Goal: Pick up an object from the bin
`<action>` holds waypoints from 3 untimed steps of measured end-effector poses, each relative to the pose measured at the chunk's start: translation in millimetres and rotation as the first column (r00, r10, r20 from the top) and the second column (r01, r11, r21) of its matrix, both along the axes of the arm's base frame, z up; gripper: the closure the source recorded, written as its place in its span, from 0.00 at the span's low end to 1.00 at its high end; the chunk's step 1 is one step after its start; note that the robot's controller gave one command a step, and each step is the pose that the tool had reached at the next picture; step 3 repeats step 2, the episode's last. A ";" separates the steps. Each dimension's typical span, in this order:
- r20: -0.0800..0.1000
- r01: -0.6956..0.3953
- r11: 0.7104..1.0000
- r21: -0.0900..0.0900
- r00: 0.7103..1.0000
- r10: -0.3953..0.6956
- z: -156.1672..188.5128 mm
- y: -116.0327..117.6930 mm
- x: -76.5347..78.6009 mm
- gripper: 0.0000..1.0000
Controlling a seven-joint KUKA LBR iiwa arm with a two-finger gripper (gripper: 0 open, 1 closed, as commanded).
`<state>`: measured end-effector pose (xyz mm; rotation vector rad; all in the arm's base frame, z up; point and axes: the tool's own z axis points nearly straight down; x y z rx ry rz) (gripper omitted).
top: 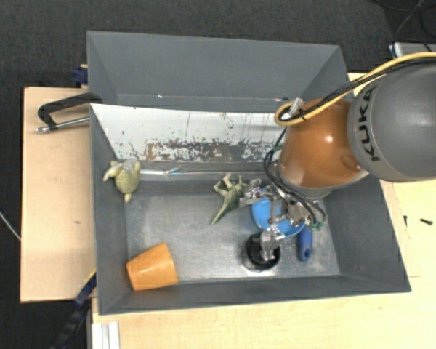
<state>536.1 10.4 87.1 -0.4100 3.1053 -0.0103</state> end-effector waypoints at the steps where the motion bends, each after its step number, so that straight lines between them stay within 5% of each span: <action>1: -0.031 0.002 1.000 -0.004 1.000 -0.002 -0.8 -2.1 -6.5 1.00; 2: 0.004 0.011 1.000 0.007 1.000 -0.011 146.0 4.5 -10.9 1.00; 3: 0.004 0.011 1.000 0.007 1.000 -0.011 146.0 4.5 -10.9 1.00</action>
Offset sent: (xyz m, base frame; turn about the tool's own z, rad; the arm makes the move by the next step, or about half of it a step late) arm 0.0000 0.0000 0.0000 0.0000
